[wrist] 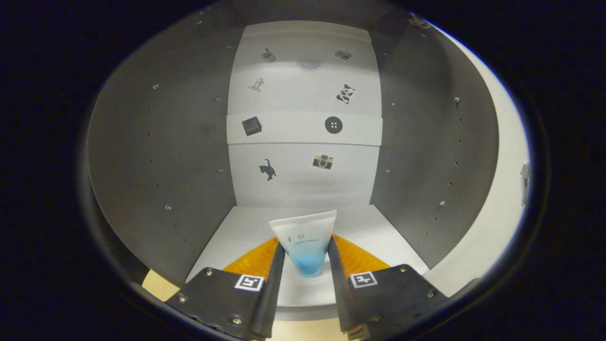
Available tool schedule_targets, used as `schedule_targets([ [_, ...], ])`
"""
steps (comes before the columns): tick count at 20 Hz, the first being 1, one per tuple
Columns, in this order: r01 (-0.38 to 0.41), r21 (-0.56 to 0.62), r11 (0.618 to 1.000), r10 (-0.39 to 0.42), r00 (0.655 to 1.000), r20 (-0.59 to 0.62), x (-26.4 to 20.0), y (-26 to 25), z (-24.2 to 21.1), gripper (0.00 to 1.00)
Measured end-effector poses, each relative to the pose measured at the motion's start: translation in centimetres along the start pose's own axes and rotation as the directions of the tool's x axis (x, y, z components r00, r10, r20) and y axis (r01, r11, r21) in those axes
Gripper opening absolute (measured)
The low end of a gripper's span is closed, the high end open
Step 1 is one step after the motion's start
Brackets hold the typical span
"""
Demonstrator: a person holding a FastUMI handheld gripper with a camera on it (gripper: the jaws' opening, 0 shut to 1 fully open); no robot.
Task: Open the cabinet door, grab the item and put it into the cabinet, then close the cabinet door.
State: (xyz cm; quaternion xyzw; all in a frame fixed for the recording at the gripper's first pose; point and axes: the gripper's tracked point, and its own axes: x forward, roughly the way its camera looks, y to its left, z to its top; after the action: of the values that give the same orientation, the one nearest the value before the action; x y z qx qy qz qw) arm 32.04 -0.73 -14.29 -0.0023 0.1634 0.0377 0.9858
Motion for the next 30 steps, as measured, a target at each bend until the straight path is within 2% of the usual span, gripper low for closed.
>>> schedule_targets([
  [6,0.008,0.011,1.000,-0.008,1.000,0.013,0.0,-0.4,0.4,0.55],
  [9,0.009,0.020,1.000,-0.009,1.000,0.027,0.0,-0.6,0.7,0.65],
  [16,0.025,0.033,0.999,-0.027,0.998,0.050,-2.0,-1.1,1.6,0.65],
  [21,0.039,0.012,0.999,-0.040,0.994,0.101,-8.4,-1.7,2.7,0.65],
  [24,0.069,-0.029,0.997,-0.065,0.990,0.123,-13.5,-2.6,2.4,0.64],
  [30,0.134,-0.012,0.991,-0.131,0.979,0.156,-24.7,-5.0,1.6,0.64],
])
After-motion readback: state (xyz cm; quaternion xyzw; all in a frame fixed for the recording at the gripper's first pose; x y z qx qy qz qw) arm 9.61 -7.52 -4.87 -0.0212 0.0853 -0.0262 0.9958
